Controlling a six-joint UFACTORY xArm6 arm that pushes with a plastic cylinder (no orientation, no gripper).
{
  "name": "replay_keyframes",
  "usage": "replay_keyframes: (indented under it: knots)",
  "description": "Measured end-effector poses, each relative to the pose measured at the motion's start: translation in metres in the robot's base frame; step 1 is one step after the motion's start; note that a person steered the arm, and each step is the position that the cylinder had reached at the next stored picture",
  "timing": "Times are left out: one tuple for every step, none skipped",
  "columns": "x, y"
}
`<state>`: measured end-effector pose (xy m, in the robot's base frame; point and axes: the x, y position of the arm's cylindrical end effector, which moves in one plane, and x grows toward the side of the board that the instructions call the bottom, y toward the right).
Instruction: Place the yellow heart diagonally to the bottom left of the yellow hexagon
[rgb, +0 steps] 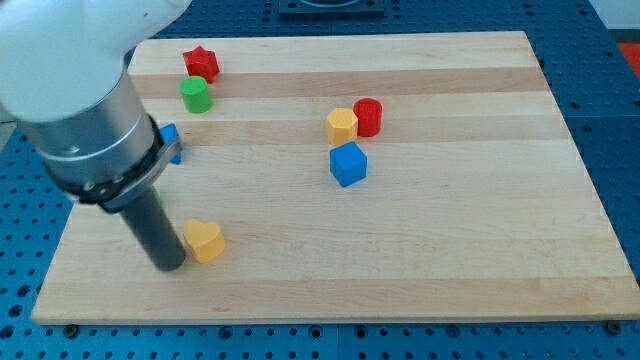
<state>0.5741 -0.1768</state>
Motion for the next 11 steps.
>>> replay_keyframes:
  knots:
    - [0.010,0.024]
    - [-0.021,0.069]
    - [-0.082,0.086]
    - [-0.046,0.128]
    - [-0.034,0.095]
    - [-0.032,0.028]
    - [-0.032,-0.030]
    - [-0.035,-0.025]
    - [-0.041,0.001]
    - [-0.057,0.051]
    - [-0.085,0.064]
